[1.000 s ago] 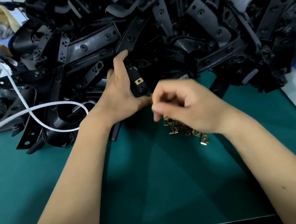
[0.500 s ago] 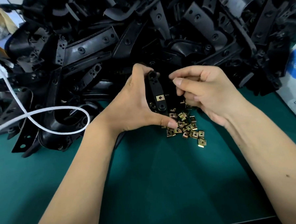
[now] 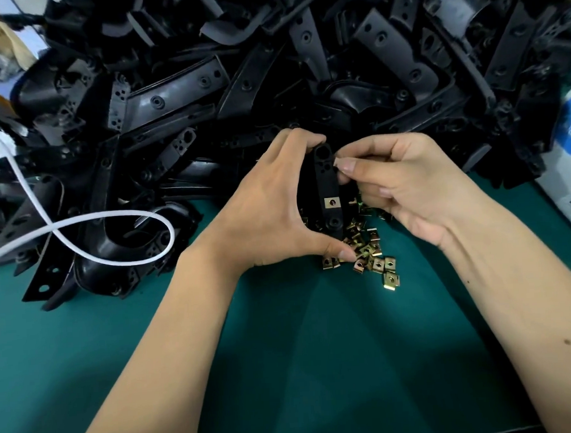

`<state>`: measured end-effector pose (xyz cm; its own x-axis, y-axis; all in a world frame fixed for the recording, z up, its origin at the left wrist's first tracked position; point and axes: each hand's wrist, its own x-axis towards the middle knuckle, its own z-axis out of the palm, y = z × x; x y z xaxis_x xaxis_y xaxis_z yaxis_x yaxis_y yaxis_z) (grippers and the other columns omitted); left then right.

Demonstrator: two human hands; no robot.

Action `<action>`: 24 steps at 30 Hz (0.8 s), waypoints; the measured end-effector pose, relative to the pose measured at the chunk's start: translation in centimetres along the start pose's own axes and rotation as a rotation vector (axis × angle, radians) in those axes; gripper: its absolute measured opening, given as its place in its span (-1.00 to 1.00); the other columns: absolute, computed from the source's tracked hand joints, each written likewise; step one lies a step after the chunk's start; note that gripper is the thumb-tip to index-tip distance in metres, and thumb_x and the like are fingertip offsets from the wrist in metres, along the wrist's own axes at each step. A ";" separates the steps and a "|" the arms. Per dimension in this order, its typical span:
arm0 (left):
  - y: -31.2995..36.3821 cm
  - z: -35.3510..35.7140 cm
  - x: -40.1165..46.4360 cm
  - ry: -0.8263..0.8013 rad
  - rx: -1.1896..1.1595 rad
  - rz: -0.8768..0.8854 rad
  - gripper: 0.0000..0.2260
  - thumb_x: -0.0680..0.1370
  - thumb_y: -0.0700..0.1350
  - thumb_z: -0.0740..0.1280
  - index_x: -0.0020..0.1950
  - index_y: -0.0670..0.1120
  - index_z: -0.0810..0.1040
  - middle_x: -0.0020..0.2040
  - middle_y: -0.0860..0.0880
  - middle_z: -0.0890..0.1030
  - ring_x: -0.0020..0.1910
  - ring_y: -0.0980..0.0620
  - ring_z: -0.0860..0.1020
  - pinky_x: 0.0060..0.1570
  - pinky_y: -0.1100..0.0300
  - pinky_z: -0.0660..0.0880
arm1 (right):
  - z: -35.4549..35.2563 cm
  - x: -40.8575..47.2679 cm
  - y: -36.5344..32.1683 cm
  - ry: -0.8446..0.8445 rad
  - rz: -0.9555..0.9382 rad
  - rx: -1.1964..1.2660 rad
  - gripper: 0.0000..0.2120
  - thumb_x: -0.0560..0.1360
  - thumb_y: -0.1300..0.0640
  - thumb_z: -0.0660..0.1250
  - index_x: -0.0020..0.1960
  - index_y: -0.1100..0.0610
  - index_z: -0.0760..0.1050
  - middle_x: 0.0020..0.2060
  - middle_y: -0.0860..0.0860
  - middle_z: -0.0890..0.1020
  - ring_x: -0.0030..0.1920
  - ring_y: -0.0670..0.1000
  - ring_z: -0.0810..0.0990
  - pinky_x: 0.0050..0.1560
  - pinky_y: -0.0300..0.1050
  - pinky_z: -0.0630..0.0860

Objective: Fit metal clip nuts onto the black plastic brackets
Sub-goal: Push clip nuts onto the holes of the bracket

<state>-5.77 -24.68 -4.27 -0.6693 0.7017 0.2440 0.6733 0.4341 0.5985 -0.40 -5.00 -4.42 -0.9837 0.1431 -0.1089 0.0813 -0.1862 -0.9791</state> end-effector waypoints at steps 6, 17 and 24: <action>-0.3 0.1 0.0 -0.015 -0.003 -0.003 0.12 0.08 0.39 0.61 0.49 -0.05 0.31 0.35 0.11 0.39 0.34 0.13 0.42 0.33 0.16 0.43 | 0.0 -0.1 0.1 0.002 0.012 -0.009 -0.93 0.54 0.33 0.43 -0.09 0.26 0.69 -0.32 0.12 0.64 -0.50 -0.14 0.26 -0.49 -0.31 0.21; -0.1 0.0 0.1 0.012 -0.004 0.014 0.13 0.06 0.33 0.65 0.50 -0.11 0.35 0.34 0.05 0.43 0.35 0.09 0.43 0.36 0.18 0.41 | 0.1 0.0 0.3 -0.033 0.128 0.015 -0.85 0.41 0.14 0.52 -0.14 0.22 0.65 -0.39 0.06 0.57 -0.54 -0.16 0.27 -0.54 -0.32 0.19; 0.6 0.5 0.2 -0.041 -0.002 -0.007 0.19 0.07 0.25 0.71 0.59 -0.12 0.32 0.44 0.05 0.45 0.46 0.10 0.40 0.48 0.12 0.34 | -0.1 0.1 0.3 -0.027 0.105 -0.062 -0.86 0.52 0.22 0.47 -0.20 0.21 0.61 -0.44 0.05 0.52 -0.59 -0.16 0.26 -0.56 -0.32 0.15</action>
<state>-5.35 -24.00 -4.28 -0.6603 0.7215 0.2085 0.6684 0.4379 0.6013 -0.45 -4.92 -4.78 -0.9732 0.0994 -0.2075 0.1930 -0.1384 -0.9714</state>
